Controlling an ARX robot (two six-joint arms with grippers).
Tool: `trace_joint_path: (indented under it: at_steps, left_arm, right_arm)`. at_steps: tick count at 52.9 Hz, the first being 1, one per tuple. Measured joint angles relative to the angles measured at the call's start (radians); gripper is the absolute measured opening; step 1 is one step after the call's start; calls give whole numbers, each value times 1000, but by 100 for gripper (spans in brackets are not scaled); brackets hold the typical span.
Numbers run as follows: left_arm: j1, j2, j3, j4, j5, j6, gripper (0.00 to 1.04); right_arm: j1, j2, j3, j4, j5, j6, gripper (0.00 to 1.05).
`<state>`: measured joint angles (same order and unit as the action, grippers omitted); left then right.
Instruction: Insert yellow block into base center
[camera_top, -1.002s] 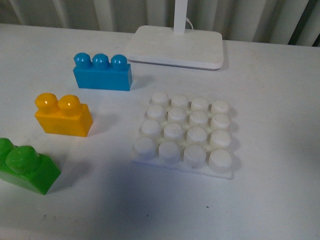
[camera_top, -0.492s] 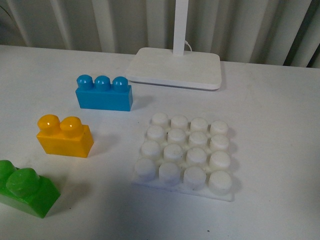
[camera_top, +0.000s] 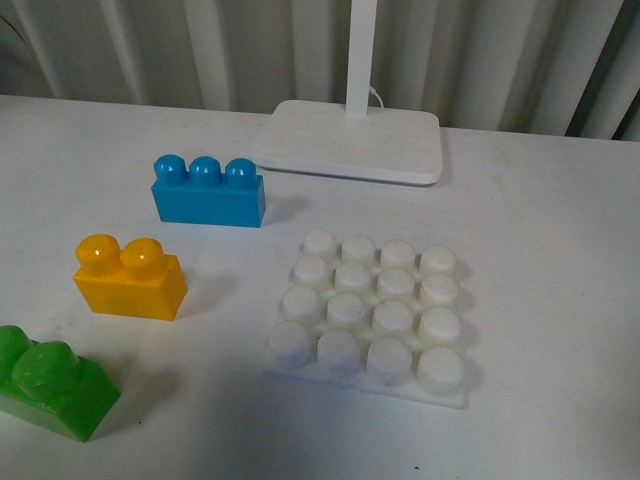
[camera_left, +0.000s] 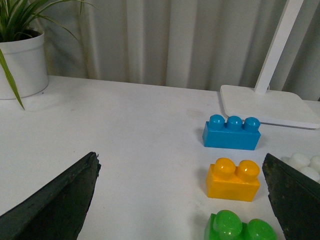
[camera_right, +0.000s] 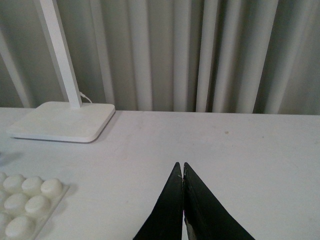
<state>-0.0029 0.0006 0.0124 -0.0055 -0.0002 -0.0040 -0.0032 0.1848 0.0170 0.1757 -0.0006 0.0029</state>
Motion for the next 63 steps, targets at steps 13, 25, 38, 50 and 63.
trace_joint_path:
  at_steps: [13, 25, 38, 50, 63]
  left_arm:
    - [0, 0, 0, 0, 0, 0, 98]
    - [0, 0, 0, 0, 0, 0, 98]
    - [-50, 69, 24, -49, -151, -60, 98]
    - [23, 529, 246, 125, 140, 120, 98]
    - [9, 997, 634, -219, 499, 664, 98]
  right_arm:
    - [0, -180, -11, -173, 0, 0, 1]
    - [0, -180, -11, -174, 0, 0, 1]
    - [0, -180, -11, -174, 0, -2, 39]
    - [0, -180, -11, -174, 0, -2, 84]
    - [0, -180, -11, -174, 0, -2, 96]
